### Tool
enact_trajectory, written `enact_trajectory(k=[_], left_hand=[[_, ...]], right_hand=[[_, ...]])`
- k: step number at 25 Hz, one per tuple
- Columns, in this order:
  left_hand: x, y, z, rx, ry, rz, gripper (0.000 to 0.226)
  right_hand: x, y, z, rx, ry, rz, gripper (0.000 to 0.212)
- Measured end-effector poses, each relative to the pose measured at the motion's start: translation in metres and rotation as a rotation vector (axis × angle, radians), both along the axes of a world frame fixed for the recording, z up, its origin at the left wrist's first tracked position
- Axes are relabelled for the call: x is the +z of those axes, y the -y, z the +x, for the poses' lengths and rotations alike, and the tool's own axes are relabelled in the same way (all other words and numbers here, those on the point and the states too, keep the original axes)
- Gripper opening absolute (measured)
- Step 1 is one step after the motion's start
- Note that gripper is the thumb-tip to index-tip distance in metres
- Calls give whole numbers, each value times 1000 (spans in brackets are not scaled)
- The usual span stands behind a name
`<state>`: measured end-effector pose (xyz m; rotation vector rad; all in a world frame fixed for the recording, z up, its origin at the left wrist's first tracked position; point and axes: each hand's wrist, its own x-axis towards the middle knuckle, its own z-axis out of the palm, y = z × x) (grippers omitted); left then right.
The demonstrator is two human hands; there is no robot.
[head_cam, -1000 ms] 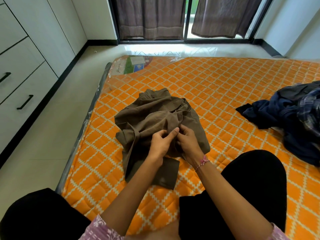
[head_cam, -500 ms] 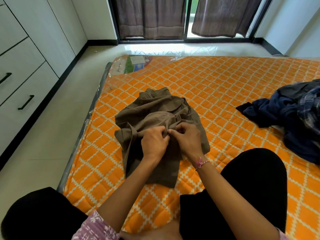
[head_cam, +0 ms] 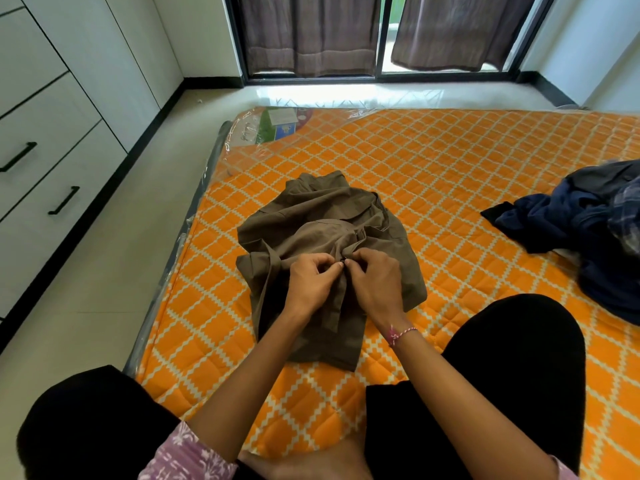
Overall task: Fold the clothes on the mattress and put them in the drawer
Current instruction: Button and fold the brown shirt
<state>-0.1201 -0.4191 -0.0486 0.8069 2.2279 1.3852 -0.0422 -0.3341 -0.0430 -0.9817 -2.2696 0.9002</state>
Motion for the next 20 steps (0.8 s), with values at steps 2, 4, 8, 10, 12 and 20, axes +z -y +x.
enact_trajectory(k=[2, 4, 8, 10, 12, 20], left_hand=[[-1, -1, 0, -20, -62, -28, 13], [0, -2, -1, -24, -90, -51, 13], [-5, -6, 4, -8, -84, -20, 14], [-9, -5, 8, 10, -116, 13, 14], [-9, -4, 9, 17, -119, 5, 16], [-8, -15, -11, 53, 92, 51, 55]], right_hand=[[-3, 1, 0, 44, 15, 1, 15], [-3, 1, 1, 56, 21, 20, 15], [-3, 4, 1, -3, 57, 29, 16], [-3, 7, 1, -55, 51, 9, 17], [-3, 7, 0, -41, 51, 3, 16], [-9, -14, -12, 71, 79, -134, 19]])
